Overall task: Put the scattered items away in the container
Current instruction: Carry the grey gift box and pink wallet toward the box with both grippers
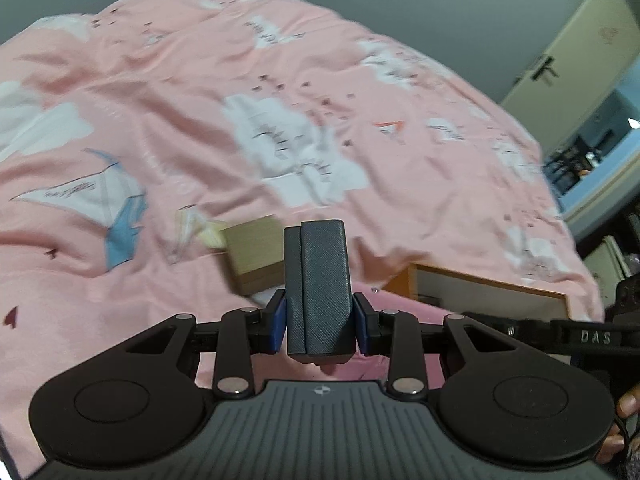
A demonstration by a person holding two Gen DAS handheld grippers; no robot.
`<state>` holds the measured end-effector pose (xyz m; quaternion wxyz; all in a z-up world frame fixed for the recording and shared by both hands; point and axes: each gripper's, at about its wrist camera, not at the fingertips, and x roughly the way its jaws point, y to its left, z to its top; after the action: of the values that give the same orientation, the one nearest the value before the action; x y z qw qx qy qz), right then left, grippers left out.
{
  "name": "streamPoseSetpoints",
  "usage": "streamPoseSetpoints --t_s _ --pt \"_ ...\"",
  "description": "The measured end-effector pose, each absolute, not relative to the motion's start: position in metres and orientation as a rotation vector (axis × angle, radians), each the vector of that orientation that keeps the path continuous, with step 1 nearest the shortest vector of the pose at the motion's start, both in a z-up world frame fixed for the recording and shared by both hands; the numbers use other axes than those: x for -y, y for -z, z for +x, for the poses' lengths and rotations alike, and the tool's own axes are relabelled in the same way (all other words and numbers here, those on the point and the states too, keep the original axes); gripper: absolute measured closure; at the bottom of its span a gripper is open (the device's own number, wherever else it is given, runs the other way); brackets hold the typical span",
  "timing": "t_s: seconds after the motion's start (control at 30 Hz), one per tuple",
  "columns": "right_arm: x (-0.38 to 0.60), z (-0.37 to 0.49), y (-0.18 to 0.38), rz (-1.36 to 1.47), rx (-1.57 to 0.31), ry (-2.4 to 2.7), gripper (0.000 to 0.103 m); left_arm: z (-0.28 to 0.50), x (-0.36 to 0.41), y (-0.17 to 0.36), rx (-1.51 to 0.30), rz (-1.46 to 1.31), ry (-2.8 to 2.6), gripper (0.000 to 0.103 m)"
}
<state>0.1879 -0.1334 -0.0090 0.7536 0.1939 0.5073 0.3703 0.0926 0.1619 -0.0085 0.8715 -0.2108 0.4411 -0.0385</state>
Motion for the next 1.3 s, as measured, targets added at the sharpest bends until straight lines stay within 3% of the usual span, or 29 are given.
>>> streamPoseSetpoints --t_s 0.37,0.9,1.3 --pt "0.207 0.201 -0.019 0.442 -1.038 -0.672 0.085 0.105 -0.102 -0.006 -0.891 -0.373 0.273 0.064" --pt "0.209 0.251 0.05 0.482 -1.203 -0.641 0.085 0.13 -0.065 0.027 -0.989 -0.334 0.368 0.064" --pt "0.205 0.266 0.077 0.407 -1.166 -0.536 0.08 0.139 -0.05 0.045 -1.031 -0.314 0.386 0.064"
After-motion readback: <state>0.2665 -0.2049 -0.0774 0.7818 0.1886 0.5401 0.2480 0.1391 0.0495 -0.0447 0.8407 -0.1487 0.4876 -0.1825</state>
